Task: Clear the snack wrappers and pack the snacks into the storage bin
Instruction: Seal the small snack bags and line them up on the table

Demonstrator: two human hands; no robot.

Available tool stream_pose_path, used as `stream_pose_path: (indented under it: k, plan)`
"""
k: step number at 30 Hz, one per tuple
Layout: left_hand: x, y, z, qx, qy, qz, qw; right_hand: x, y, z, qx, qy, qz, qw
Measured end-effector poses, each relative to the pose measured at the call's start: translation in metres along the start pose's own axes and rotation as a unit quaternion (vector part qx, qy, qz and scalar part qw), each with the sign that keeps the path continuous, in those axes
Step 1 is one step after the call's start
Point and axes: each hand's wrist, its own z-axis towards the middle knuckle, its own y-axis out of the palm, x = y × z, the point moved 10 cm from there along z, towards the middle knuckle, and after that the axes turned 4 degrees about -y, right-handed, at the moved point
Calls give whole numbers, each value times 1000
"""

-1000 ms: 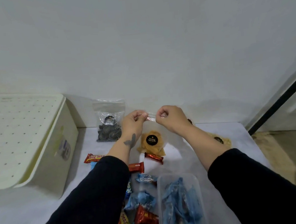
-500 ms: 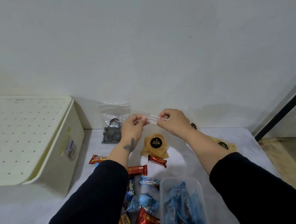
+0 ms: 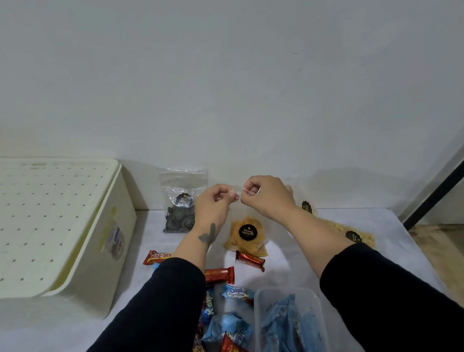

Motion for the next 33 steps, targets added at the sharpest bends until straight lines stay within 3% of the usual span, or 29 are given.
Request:
stream_pose_path:
  k: [12,16,20,24,29,33]
  plan:
    - [0,-2,7,9,12,41,999,-6,7,3,-12,-6,-13,1000]
    - [-1,-10,11,50,13,36,998,6,-4,5,-45,26,107,993]
    - [-2,-13,15,75,15,51,996,28,-8,1,-79,62,120,988]
    - [7,-14,7,147,33,99,984,34,-17,-1,-14,63,128,990]
    - [3,14,4,48,4,82,995,23,-17,0,24,44,74,996]
    - [3,13,3,40,5,81,996,25,-19,0,47,68,17,996]
